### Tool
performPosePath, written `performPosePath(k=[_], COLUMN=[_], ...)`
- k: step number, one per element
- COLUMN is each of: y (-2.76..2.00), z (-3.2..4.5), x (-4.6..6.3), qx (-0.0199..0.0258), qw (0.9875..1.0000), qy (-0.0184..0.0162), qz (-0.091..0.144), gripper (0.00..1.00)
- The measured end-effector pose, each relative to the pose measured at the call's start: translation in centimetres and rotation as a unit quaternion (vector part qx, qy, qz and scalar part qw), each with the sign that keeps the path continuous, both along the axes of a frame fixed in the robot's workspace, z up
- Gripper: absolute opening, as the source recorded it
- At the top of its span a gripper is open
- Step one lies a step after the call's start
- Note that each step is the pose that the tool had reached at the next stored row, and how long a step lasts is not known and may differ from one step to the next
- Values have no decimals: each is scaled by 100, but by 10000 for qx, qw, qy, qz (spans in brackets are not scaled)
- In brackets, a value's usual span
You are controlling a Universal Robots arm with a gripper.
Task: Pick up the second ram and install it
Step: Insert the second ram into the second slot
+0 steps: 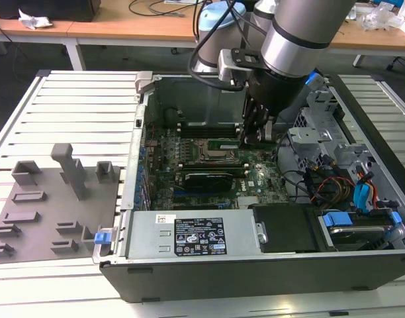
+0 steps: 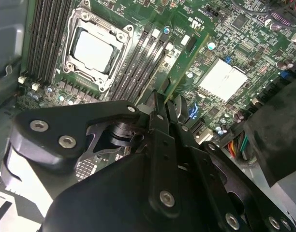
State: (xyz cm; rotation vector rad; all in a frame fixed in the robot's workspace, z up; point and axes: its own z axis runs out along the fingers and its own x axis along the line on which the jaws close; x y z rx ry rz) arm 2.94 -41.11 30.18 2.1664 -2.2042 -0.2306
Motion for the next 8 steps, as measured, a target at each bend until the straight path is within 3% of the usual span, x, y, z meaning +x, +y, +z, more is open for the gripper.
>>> performPosePath(k=[8], y=[0], z=[-78], x=[0], qx=[0], qw=[10000], qy=[0], qz=[0], gripper=[14])
